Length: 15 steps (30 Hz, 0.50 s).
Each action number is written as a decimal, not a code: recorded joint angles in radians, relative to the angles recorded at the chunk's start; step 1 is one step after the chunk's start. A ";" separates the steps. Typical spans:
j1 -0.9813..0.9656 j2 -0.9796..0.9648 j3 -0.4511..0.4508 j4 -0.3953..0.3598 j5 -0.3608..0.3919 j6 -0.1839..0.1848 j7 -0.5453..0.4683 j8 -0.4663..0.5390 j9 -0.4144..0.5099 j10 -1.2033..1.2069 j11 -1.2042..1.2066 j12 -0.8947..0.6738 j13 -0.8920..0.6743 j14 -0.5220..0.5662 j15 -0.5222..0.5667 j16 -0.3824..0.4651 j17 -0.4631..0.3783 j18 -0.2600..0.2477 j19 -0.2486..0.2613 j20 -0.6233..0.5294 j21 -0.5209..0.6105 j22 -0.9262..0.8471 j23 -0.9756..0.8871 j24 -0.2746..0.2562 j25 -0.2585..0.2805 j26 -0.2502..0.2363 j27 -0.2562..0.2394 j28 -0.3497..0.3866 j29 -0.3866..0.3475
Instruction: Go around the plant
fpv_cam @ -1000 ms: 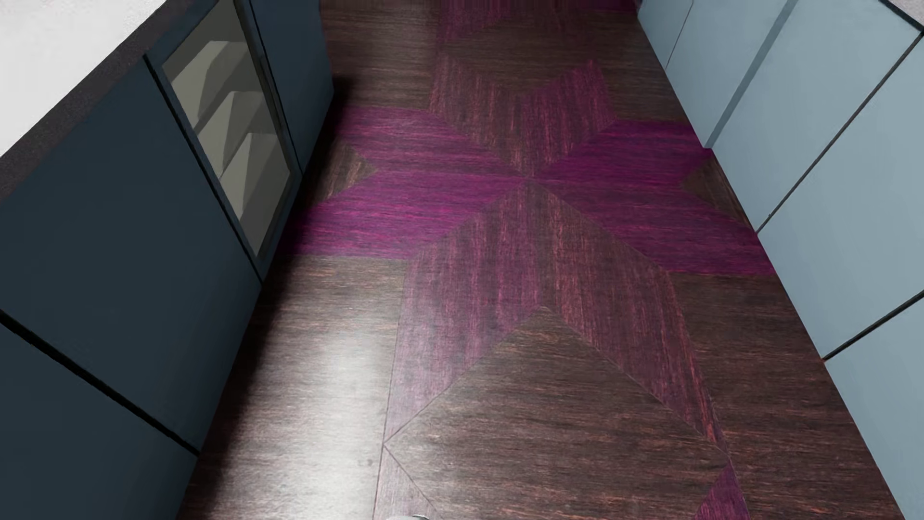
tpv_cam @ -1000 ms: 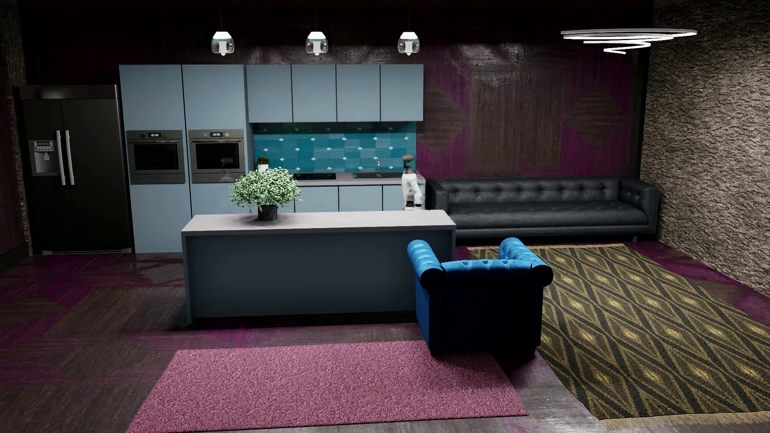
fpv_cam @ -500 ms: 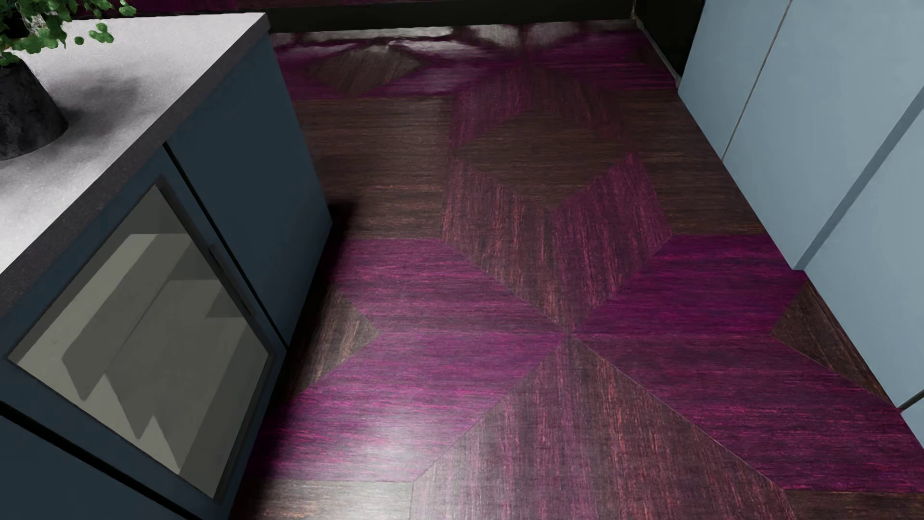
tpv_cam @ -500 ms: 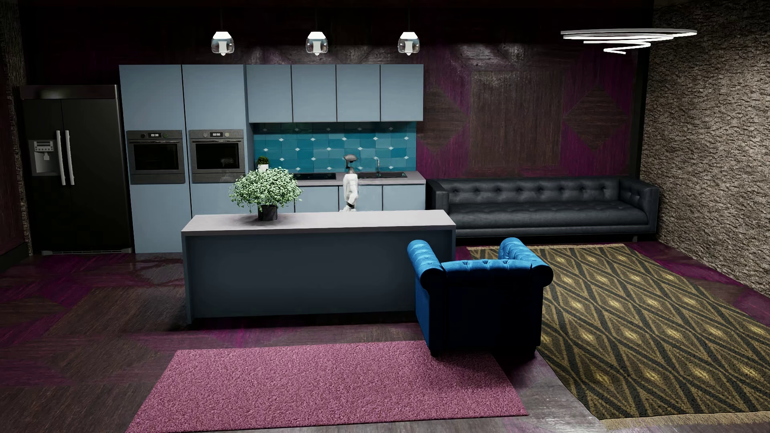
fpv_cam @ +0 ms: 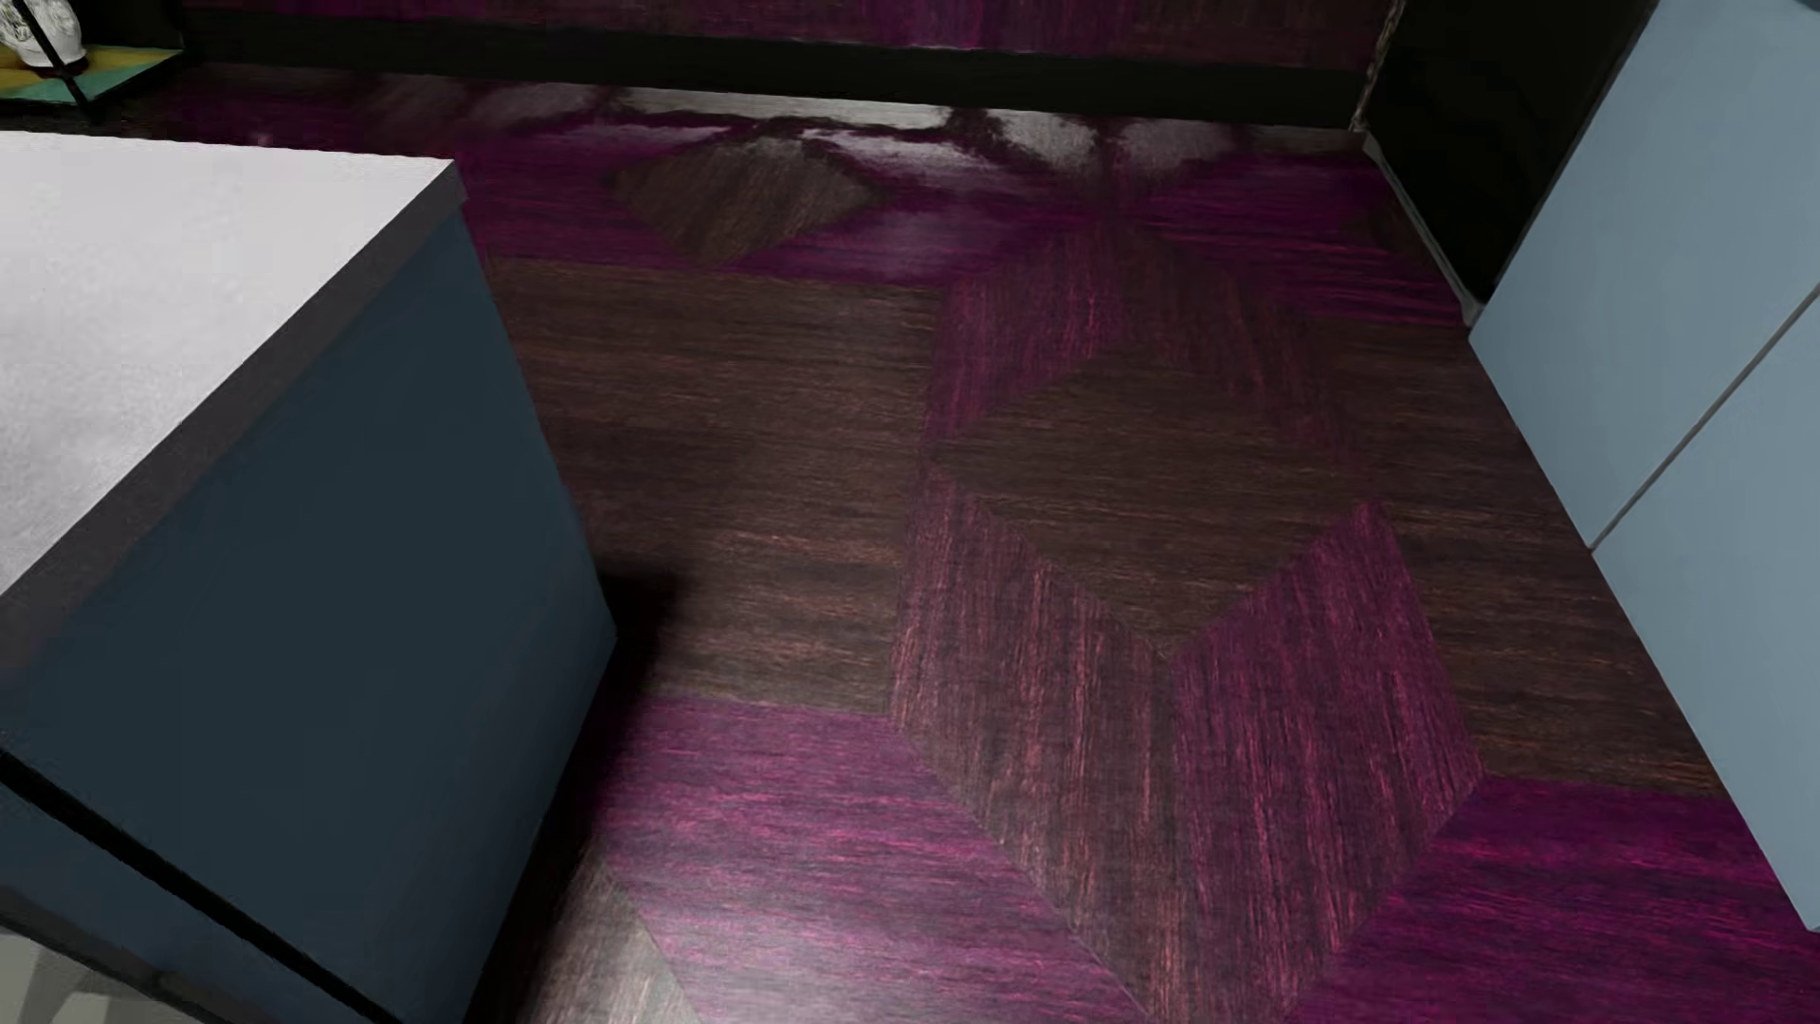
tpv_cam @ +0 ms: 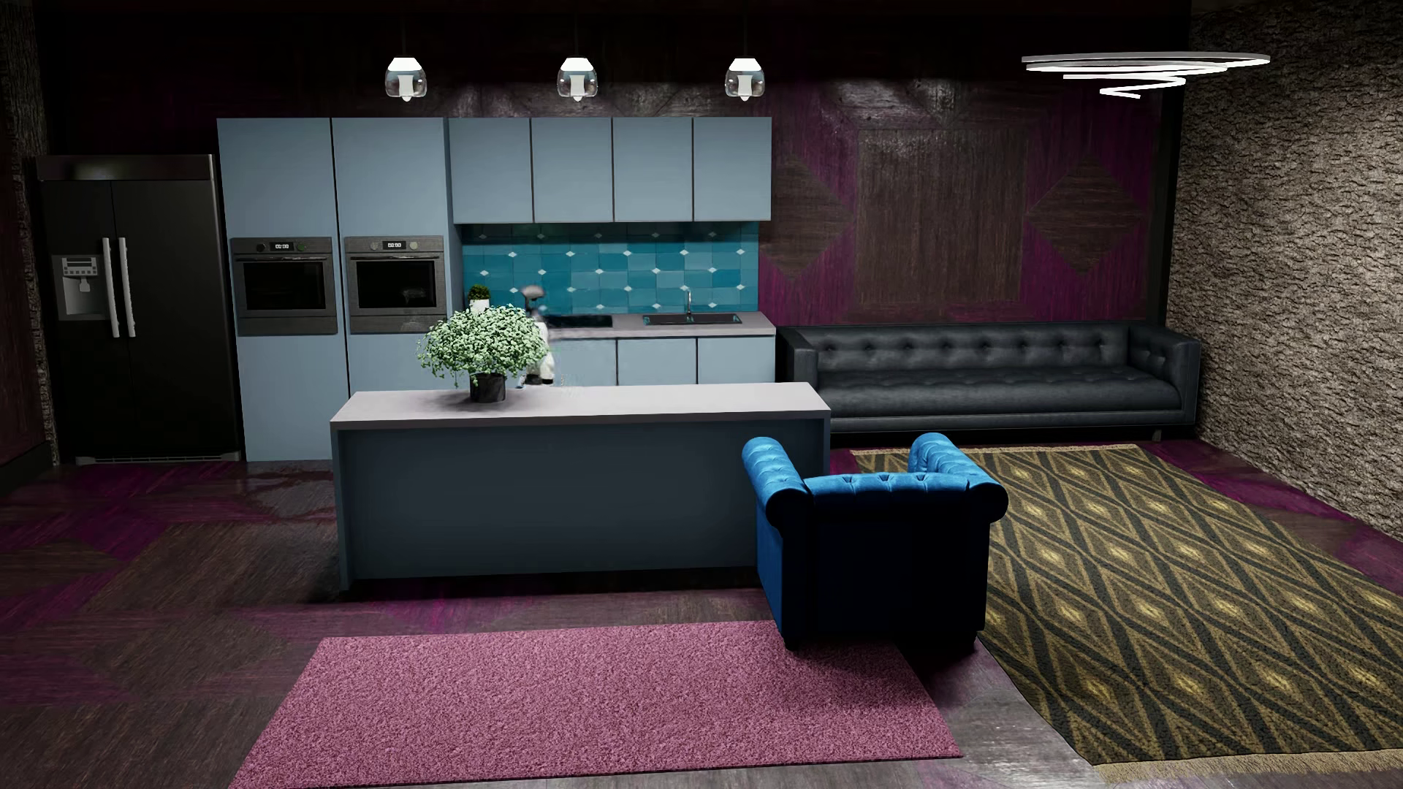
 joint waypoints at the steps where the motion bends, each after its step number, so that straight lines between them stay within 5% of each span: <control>1: 0.118 -0.096 -0.041 -0.010 0.016 0.012 0.000 0.000 0.021 -0.056 0.101 -0.038 0.003 -0.064 -0.143 0.001 0.001 0.000 0.000 0.017 0.038 -0.023 0.036 0.000 0.000 0.000 0.000 0.000 0.000; 3: 0.335 -0.242 -0.171 0.006 0.066 0.057 0.000 0.000 0.031 -0.158 0.057 -0.087 0.056 -0.209 -0.293 0.013 -0.005 0.000 0.000 0.090 0.077 -0.130 0.068 0.000 0.000 0.000 0.000 0.000 0.000; 5: 0.513 -0.347 -0.278 0.049 0.085 0.096 0.000 0.000 0.032 -0.253 -0.238 -0.155 0.111 -0.355 -0.303 0.046 -0.019 0.000 0.000 0.113 0.086 -0.267 0.078 0.000 0.000 0.000 0.000 0.000 0.000; 7: 0.615 -0.392 -0.343 0.075 0.076 0.105 0.000 0.000 0.008 -0.286 -0.656 -0.236 0.153 -0.477 -0.273 0.055 -0.023 0.000 0.000 0.193 0.091 -0.348 0.081 0.000 0.000 0.000 0.000 0.000 0.000; 9: 0.683 -0.437 -0.380 0.093 0.038 0.095 0.000 0.000 -0.026 -0.282 -1.159 -0.305 0.178 -0.564 0.084 0.067 -0.017 0.000 0.000 0.256 0.090 -0.402 0.105 0.000 0.000 0.000 0.000 0.000 0.000; 10: 0.730 -0.466 -0.392 0.113 0.027 0.092 0.000 0.000 -0.017 -0.267 -1.150 -0.329 0.177 -0.568 -0.052 0.075 -0.009 0.000 0.000 0.260 0.101 -0.415 0.140 0.000 0.000 0.000 0.000 0.000 0.000; 11: 0.772 -0.508 -0.407 0.135 0.026 0.089 0.000 0.000 -0.011 -0.232 -0.761 -0.328 0.182 -0.536 -0.331 0.077 -0.007 0.000 0.000 0.264 0.106 -0.416 0.157 0.000 0.000 0.000 0.000 0.000 0.000; 15: 0.603 -0.404 -0.362 0.210 0.143 0.148 0.000 0.000 -0.007 0.397 -0.523 -0.247 0.141 -0.053 -0.524 0.012 -0.009 0.000 0.000 0.183 0.144 -0.267 0.261 0.000 0.000 0.000 0.000 0.000 0.000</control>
